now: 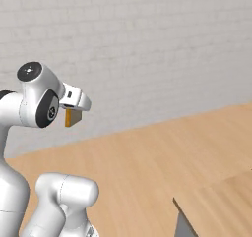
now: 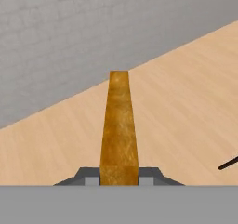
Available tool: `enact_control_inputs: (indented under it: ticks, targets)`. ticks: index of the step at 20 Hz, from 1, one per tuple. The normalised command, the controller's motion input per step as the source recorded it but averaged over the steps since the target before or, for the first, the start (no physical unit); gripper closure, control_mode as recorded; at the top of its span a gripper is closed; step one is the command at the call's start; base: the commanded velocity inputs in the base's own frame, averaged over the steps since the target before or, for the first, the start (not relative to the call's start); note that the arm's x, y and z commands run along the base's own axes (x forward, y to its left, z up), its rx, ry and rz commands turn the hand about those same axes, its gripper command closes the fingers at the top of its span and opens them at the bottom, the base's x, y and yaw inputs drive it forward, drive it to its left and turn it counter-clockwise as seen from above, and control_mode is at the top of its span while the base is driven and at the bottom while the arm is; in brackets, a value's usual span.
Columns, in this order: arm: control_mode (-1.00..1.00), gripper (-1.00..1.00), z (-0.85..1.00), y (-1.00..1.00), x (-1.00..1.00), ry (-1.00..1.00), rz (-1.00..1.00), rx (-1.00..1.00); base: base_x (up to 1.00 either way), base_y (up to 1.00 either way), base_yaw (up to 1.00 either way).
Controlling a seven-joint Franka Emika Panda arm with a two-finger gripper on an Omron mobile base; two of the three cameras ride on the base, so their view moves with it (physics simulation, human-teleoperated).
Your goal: Start the toaster. Once the lever pops up, take the bread to the plate on the dining counter.
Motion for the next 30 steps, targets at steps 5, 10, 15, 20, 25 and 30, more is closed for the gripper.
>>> enact_control_inputs:
  ticks: [5,10,15,20,25,30]
  targets:
    - [1.0,1.0,0.0,0.0,0.0,0.0,0.0,0.0,1.0,0.32,-0.4]
    - [1.0,1.0,0.0,0.0,0.0,0.0,0.0,0.0,0.98,0.38,-0.52]
    - [1.0,1.0,0.0,0.0,0.0,0.0,0.0,0.0,0.82,0.41,-0.6]
    - [1.0,1.0,0.0,0.0,0.0,0.0,0.0,0.0,0.83,0.41,-0.59]
    - [1.0,1.0,0.0,0.0,0.0,0.0,0.0,0.0,0.9,0.4,-0.56]
    - [1.0,1.0,0.0,0.0,0.0,0.0,0.0,0.0,0.92,0.39,-0.54]
